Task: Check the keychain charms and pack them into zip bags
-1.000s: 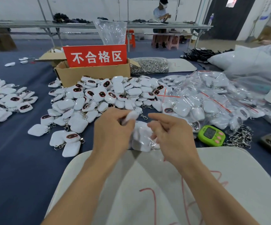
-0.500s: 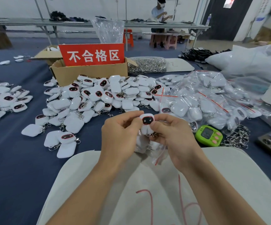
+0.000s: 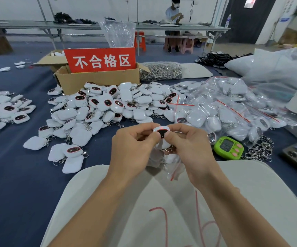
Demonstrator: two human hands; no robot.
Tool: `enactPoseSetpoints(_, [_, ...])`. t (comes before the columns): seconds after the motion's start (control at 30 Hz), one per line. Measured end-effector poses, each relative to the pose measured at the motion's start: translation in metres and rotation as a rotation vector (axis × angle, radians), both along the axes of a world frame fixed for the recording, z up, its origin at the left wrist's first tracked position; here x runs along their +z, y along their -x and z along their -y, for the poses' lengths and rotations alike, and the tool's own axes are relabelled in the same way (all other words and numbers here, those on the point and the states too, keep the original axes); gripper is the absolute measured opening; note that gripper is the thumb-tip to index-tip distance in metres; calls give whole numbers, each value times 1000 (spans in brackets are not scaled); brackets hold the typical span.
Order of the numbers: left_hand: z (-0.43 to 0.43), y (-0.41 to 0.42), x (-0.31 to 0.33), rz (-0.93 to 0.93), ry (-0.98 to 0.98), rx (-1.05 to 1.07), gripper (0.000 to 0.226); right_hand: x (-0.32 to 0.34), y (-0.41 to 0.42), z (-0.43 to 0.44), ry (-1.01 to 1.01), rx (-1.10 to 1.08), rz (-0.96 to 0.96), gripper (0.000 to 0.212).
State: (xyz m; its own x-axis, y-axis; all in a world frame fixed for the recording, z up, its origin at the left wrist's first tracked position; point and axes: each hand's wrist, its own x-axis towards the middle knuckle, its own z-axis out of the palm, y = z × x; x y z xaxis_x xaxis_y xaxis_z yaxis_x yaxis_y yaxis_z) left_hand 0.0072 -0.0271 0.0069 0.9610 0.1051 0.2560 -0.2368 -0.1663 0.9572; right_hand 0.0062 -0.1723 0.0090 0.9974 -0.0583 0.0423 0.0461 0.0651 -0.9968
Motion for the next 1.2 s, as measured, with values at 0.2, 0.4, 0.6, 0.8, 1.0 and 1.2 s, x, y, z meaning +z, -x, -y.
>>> enactPoseSetpoints(0.2, [1, -1, 2, -13, 27, 72, 18, 3, 4, -3, 31, 44, 18, 15])
enactPoseSetpoints(0.4, [0, -3, 2, -8, 10, 70, 18, 6, 6, -4, 5, 54, 37, 22])
enactPoseSetpoints(0.6, [3, 1, 4, 4, -2, 55, 30, 3, 5, -3, 56, 0, 69, 25])
enactPoseSetpoints(0.8, [2, 2, 4, -3, -2, 104, 17, 3, 7, -6, 194, -90, 159, 18])
enactPoseSetpoints(1.0, [2, 3, 5, 23, 26, 82, 25, 4, 9, -4, 465, -117, 314, 34])
enactPoseSetpoints(1.2, [11, 14, 6, 92, -220, 103, 15, 10, -2, 17, 456, -267, 176, 35])
